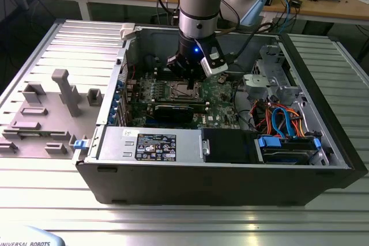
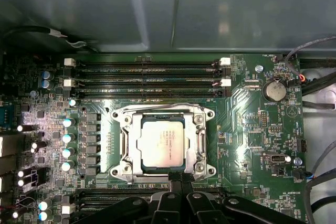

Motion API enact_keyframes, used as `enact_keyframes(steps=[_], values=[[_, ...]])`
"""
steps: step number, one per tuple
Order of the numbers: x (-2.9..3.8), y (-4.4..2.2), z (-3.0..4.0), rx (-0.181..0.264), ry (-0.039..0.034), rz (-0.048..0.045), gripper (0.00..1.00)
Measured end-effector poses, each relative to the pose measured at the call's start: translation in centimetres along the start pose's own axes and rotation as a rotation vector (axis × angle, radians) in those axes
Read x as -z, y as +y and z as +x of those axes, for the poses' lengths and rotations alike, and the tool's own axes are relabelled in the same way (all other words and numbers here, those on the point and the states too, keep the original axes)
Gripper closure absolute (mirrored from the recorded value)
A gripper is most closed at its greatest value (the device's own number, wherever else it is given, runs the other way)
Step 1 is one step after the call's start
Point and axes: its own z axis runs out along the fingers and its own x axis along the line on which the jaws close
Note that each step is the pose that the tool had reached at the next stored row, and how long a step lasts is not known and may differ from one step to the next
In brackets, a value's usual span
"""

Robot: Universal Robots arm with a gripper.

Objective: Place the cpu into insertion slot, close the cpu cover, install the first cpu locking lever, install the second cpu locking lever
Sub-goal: 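Install the second cpu locking lever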

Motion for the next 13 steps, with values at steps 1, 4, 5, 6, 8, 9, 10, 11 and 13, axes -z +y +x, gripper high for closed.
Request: enact_keyframes(steps=[1, 4, 5, 6, 8, 9, 10, 11, 13], values=[[0.00, 0.00, 0.00, 0.000, 0.0000, 0.0000, 0.89], [0.01, -0.02, -0.01, 0.000, 0.0020, -0.0007, 0.89], [0.01, -0.03, -0.01, 0.000, 0.0054, -0.0057, 0.89], [0.01, -0.14, -0.02, -0.001, 0.0144, -0.0145, 0.89], [0.04, -0.52, -0.02, -0.002, 0.0194, -0.0192, 0.89], [0.05, -0.69, -0.02, -0.002, 0.0200, -0.0208, 0.89], [0.06, -0.91, -0.03, -0.002, 0.0202, -0.0228, 0.89], [0.07, -1.09, -0.03, -0.002, 0.0203, -0.0250, 0.89], [0.08, -1.34, -0.03, -0.001, 0.0202, -0.0263, 0.89]])
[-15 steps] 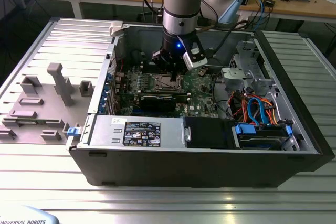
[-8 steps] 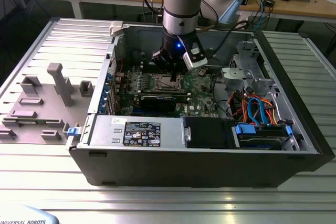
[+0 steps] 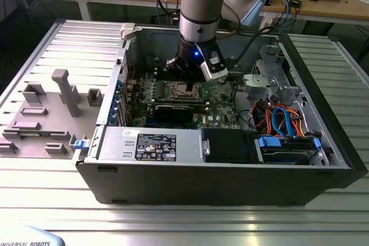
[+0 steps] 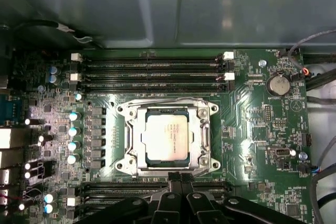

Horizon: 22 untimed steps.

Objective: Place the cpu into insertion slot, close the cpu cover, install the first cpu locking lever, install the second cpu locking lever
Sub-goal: 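Install the second cpu locking lever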

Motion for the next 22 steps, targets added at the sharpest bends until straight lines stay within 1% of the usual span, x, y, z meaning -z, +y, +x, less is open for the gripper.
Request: enact_keyframes(steps=[2, 9, 12, 17, 20, 21, 22], values=[[0.04, -0.32, 0.00, 0.001, 0.0002, 0.0000, 0.89], [0.04, -0.36, 0.00, 0.001, 0.0001, 0.0000, 0.89], [0.04, -0.37, 0.00, 0.023, 0.0025, 0.0001, 0.89], [0.07, -0.81, 0.02, 0.026, 0.0028, 0.0000, 0.89], [0.06, -0.94, 0.33, 0.026, 0.0028, 0.0000, 0.89], [0.07, -1.03, 0.65, 0.026, 0.0028, -0.0002, 0.89], [0.07, -1.06, 0.82, 0.026, 0.0028, -0.0003, 0.89]])
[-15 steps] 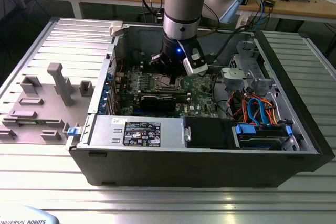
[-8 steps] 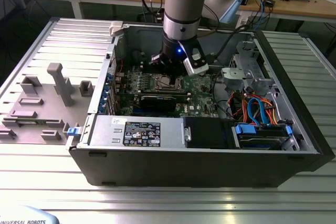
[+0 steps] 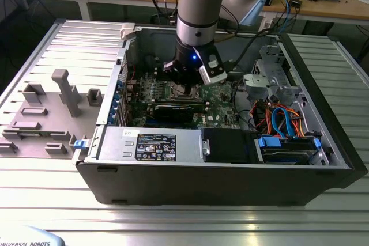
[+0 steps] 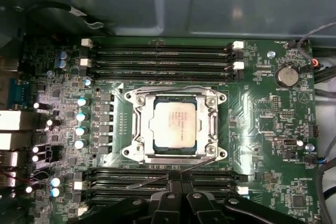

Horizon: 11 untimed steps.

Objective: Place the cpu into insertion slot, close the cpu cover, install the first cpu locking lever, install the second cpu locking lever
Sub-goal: 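Install the second cpu locking lever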

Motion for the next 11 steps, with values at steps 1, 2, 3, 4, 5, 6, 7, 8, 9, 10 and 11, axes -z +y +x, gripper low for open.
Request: enact_keyframes(steps=[1, 2, 3, 4, 5, 6, 7, 8, 9, 10, 11], values=[[0.00, -0.03, 0.29, 0.000, 0.0001, -0.0004, 0.89], [0.00, -0.07, 0.74, 0.000, 0.0000, -0.0018, 0.89], [0.00, -0.09, 1.00, 0.000, 0.0000, -0.0027, 0.89], [-0.01, -0.10, 1.31, 0.000, -0.0001, -0.0038, 0.89], [-0.01, -0.11, 1.55, 0.000, 0.0000, -0.0048, 0.89], [-0.02, -0.12, 1.77, 0.000, -0.0001, -0.0065, 0.89], [-0.05, -0.15, 2.01, 0.000, -0.0001, -0.0102, 0.89], [-0.09, -0.19, 2.15, 0.000, -0.0002, -0.0146, 0.89], [-0.13, -0.24, 2.22, 0.000, -0.0002, -0.0185, 0.89], [-0.17, -0.33, 2.24, 0.000, -0.0003, -0.0238, 0.89], [-0.27, -0.56, 2.26, 0.000, -0.0005, -0.0351, 0.89]])
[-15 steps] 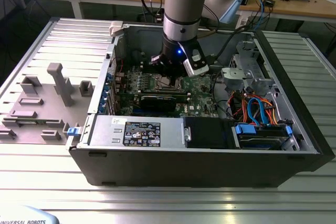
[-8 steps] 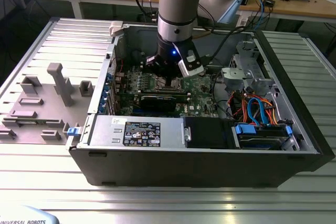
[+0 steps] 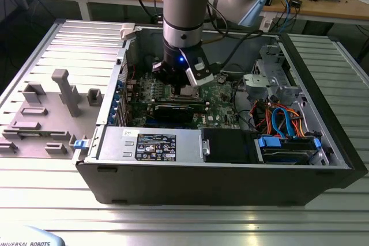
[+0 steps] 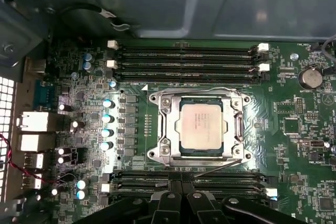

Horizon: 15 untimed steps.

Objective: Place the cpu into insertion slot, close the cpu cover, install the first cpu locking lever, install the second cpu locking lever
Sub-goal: 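Install the second cpu locking lever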

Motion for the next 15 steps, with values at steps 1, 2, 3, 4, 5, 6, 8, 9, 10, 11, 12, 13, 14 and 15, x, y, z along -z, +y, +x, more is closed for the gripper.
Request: enact_keyframes(steps=[1, 2, 3, 4, 5, 6, 8, 9, 10, 11, 12, 13, 14, 15], values=[[-0.05, -0.09, 0.01, 0.000, -0.0001, -0.0044, 0.89], [-0.10, -0.20, 0.02, 0.000, -0.0002, -0.0089, 0.89], [-0.20, -0.34, 0.09, 0.000, -0.0003, -0.0154, 0.89], [-0.29, -0.42, 0.15, 0.000, -0.0003, -0.0192, 0.89], [-0.38, -0.47, 0.20, 0.000, -0.0004, -0.0217, 0.89], [-0.49, -0.54, 0.29, 0.000, -0.0004, -0.0255, 0.89], [-0.74, -0.66, 0.46, 0.000, -0.0007, -0.0308, 0.89], [-0.89, -0.71, 0.56, 0.000, -0.0006, -0.0329, 0.89], [-0.99, -0.75, 0.63, 0.000, -0.0005, -0.0342, 0.89], [-1.11, -0.80, 0.70, 0.000, -0.0006, -0.0362, 0.89], [-1.21, -0.83, 0.76, 0.000, -0.0006, -0.0383, 0.89], [-1.37, -0.87, 0.84, 0.000, -0.0006, -0.0413, 0.89], [-1.47, -0.89, 0.91, 0.000, -0.0005, -0.0433, 0.89], [-1.66, -0.93, 1.04, 0.000, -0.0007, -0.0469, 0.89]])
